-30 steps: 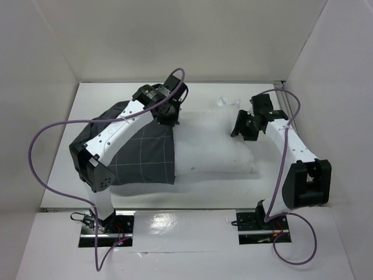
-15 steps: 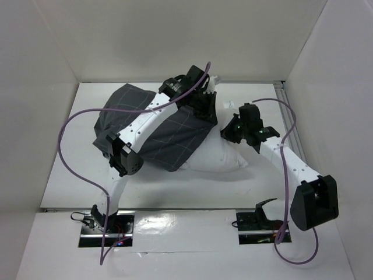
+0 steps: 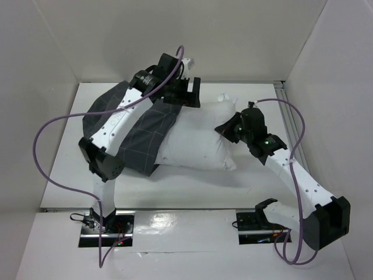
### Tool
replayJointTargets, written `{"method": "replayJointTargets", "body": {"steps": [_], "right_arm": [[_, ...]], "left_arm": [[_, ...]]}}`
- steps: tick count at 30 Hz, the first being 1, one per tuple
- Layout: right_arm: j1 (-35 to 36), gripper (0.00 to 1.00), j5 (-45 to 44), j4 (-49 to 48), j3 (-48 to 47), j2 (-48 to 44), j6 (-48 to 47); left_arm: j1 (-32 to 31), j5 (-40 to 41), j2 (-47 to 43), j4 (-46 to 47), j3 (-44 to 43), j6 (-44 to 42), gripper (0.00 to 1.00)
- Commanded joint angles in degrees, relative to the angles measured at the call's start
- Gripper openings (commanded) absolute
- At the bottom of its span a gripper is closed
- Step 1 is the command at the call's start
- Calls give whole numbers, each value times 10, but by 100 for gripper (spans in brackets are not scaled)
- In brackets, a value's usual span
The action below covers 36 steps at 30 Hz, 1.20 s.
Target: Put the pillow into the pillowcase
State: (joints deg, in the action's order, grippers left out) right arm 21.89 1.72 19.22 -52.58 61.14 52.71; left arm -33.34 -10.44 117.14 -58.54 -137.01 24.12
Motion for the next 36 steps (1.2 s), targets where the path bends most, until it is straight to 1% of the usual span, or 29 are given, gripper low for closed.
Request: {"method": "replayJointTargets", "body": {"steps": [1, 3, 4, 5, 6, 7, 8, 9, 10, 11, 12, 13, 14, 15, 16, 18, 21, 22, 25, 26, 28, 29, 32, 36], "right_arm": [[8, 0, 22, -45, 2, 22, 18], [8, 0, 29, -45, 2, 22, 3], [8, 23, 29, -45, -8, 30, -7], [8, 42, 29, -36, -28, 36, -26], [8, 62, 29, -13, -38, 42, -36], [8, 75, 29, -1, -50, 49, -45], [8, 86, 29, 15, -69, 56, -61], [3, 90, 17, 36, -77, 57, -70], [3, 92, 17, 44, -82, 57, -79], [3, 93, 17, 51, -88, 57, -89], [-4, 94, 11, 63, -94, 57, -106], [-4, 96, 11, 68, -94, 57, -115], [-9, 96, 5, 68, -99, 57, -123], [-9, 96, 5, 76, -99, 51, -138], [-9, 97, 5, 82, -99, 51, -143], [-9, 97, 0, 82, -99, 46, -156], [-14, 98, 0, 82, -88, 35, -163], [-14, 98, 0, 88, -88, 35, -163], [-14, 98, 0, 95, -82, 23, -169], [-14, 98, 0, 100, -82, 16, -175], [-14, 99, 0, 107, -82, 10, -175], [-14, 99, -7, 123, -89, 10, -181], [-14, 99, -17, 153, -89, -2, -181], [-14, 99, -4, 191, -83, -20, -193]], "left_arm": [[-26, 186, -130, -42, 87, -15, 100], [-31, 237, -191, -42, 179, 41, 97], [-39, 281, -257, -42, 277, 68, 95], [-48, 298, -292, -36, 329, 113, 94], [-56, 319, -328, -29, 380, 139, 93], [-75, 355, -362, -22, 429, 165, 92], [-85, 364, -427, -5, 523, 207, 92], [-94, 365, -456, 1, 565, 230, 92], [-102, 371, -481, 1, 605, 253, 92], [-124, 372, -503, 17, 680, 266, 92], [-133, 359, -535, 39, 711, 288, 92], [-142, 352, -544, 46, 735, 300, 93], [-164, 352, -551, 57, 759, 312, 93], [-174, 352, -551, 71, 802, 318, 93], [-185, 352, -556, 90, 816, 327, 91], [-207, 371, -548, 100, 849, 358, 91], [-207, 409, -543, 106, 885, 389, 91], [-207, 416, -543, 106, 891, 407, 90], [-207, 444, -538, 123, 918, 420, 90], [-207, 450, -538, 130, 926, 420, 87], [-202, 450, -529, 138, 932, 420, 87], [-197, 450, -521, 149, 940, 428, 86], [-191, 445, -508, 183, 956, 417, 86], [-183, 459, -492, 195, 961, 423, 86]]}}
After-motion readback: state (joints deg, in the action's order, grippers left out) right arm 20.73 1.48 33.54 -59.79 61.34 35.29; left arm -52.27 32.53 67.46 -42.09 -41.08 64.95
